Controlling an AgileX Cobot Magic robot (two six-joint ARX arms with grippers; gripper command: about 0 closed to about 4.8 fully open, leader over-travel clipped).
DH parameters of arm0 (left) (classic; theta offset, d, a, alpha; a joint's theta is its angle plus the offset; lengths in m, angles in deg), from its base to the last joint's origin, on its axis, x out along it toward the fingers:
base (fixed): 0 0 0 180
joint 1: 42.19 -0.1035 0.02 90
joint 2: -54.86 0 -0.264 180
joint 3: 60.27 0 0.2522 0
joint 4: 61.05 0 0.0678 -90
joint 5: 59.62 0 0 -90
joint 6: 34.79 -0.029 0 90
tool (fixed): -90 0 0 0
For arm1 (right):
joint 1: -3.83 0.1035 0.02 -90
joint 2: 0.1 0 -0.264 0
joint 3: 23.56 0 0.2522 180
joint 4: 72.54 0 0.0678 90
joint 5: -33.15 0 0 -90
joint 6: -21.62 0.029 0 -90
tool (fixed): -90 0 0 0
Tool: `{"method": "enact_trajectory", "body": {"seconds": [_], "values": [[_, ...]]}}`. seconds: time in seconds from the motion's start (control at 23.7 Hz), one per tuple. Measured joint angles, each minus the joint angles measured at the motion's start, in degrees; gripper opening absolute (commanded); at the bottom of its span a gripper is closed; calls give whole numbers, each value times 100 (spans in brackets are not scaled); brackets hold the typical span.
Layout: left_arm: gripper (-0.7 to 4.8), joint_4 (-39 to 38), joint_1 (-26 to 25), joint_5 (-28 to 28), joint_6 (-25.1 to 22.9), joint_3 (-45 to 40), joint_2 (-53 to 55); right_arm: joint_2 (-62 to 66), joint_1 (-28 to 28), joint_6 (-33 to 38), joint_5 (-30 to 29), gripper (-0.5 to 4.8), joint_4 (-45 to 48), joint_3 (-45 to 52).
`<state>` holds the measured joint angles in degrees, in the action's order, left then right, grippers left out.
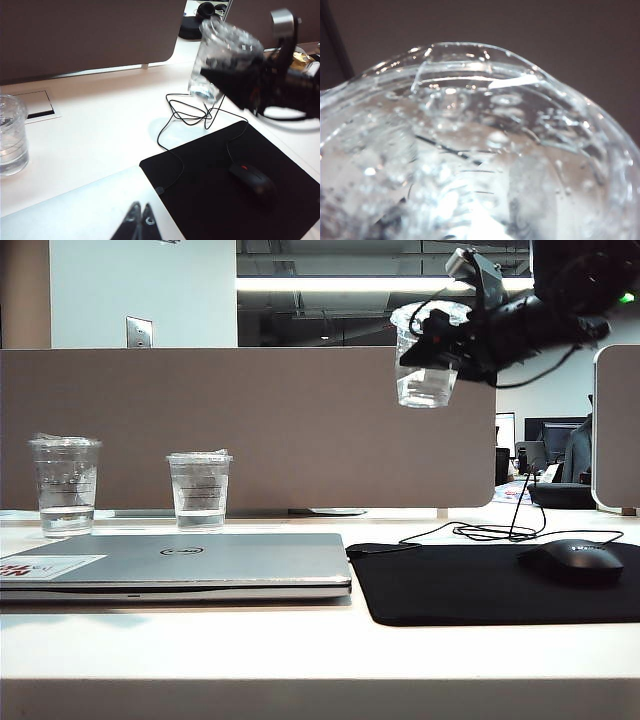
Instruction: Pick up the coffee cup on the right and place it on the right side of the laptop.
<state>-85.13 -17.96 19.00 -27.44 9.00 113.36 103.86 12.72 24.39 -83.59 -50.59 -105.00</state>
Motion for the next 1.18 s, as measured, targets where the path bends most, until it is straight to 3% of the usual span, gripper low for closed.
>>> {"method": "enact_trajectory", "body": {"seconds": [0.42,0.67,1.18], "values": [[-5,0,2,0,0,0,0,-57,481,0,125,272,1182,1823],[-5,2,0,0,2,0,0,-66,551,0,426,272,1547,2391],[-5,0,0,-2,0,0,0,46,581,2,422,272,1993,3119]]}}
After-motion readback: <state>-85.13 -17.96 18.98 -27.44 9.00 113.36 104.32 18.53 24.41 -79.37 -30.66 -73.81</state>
